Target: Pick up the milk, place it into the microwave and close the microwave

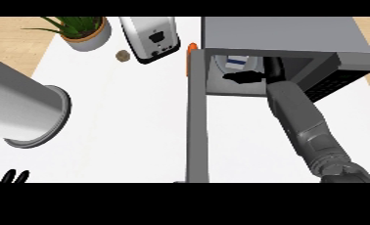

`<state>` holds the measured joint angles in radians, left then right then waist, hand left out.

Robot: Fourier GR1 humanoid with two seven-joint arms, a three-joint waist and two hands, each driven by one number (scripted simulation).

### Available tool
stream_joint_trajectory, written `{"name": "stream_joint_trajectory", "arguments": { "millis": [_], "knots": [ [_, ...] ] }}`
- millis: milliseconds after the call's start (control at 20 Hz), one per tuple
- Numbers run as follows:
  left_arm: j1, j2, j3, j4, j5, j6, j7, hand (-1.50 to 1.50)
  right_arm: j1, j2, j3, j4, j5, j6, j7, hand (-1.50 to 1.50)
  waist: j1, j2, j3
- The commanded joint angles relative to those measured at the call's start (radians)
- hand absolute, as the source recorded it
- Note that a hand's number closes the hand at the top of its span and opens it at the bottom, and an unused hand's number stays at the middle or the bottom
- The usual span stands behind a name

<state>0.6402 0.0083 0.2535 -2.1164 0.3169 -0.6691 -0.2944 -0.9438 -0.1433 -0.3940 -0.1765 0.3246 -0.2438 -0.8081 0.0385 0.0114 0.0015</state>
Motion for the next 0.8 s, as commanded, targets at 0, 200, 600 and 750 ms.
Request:
{"name": "stream_joint_trajectory", "arguments": {
  "millis": [0,200,600,750],
  "knots": [
    [0.04,-0.008,-0.113,-0.065,-0.067,0.075,-0.003,-1.5,0.041,0.034,0.019,-0.043,-0.011,0.051,0.011,-1.5,-0.03,-0.014,-0.001],
    [-0.004,-0.008,-0.131,-0.067,-0.082,0.076,0.041,-1.5,0.153,0.068,0.032,-0.134,-0.04,0.101,-0.044,-1.5,-0.05,-0.021,-0.002],
    [-0.099,-0.006,-0.246,-0.058,-0.125,0.124,0.15,-1.5,0.425,0.108,0.106,-0.337,-0.054,0.217,-0.055,-1.5,-0.079,-0.025,-0.003],
    [-0.18,0.009,-0.279,-0.017,-0.174,0.143,0.204,1.5,0.499,0.142,0.154,-0.437,-0.08,0.262,-0.027,-1.5,-0.094,-0.028,-0.004]
  ]
}}
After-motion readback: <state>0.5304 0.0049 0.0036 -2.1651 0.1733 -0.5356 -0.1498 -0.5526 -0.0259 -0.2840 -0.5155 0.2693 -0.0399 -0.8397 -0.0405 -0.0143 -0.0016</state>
